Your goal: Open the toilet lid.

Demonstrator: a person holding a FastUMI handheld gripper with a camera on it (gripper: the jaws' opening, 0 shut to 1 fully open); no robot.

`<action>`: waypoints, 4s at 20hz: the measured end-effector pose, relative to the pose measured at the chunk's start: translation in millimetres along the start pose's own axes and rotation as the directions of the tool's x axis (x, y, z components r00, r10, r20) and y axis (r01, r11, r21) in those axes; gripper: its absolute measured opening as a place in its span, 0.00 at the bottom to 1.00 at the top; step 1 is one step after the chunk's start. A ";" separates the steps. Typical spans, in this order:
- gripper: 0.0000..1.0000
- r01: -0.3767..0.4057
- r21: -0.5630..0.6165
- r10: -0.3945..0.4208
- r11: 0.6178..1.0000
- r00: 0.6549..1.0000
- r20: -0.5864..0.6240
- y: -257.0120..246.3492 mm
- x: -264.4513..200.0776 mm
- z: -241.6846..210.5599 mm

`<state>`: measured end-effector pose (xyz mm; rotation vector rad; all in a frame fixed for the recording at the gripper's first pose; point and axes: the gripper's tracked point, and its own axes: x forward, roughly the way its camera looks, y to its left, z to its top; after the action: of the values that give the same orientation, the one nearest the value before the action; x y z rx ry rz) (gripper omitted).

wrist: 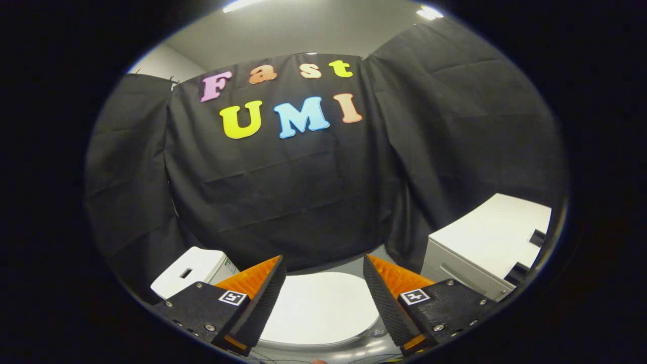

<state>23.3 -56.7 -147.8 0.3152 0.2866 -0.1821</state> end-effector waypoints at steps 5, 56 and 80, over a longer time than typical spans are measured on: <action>0.96 0.037 0.088 -0.030 0.995 0.996 -0.079 -32.7 13.5 -43.1; 0.59 0.184 0.816 0.147 0.548 0.939 -0.310 -130.6 56.7 -317.2; 0.00 0.118 0.675 0.109 0.728 0.952 -0.285 -120.0 57.0 -283.1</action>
<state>-19.6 -83.0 -456.4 1.1011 0.5283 -0.2420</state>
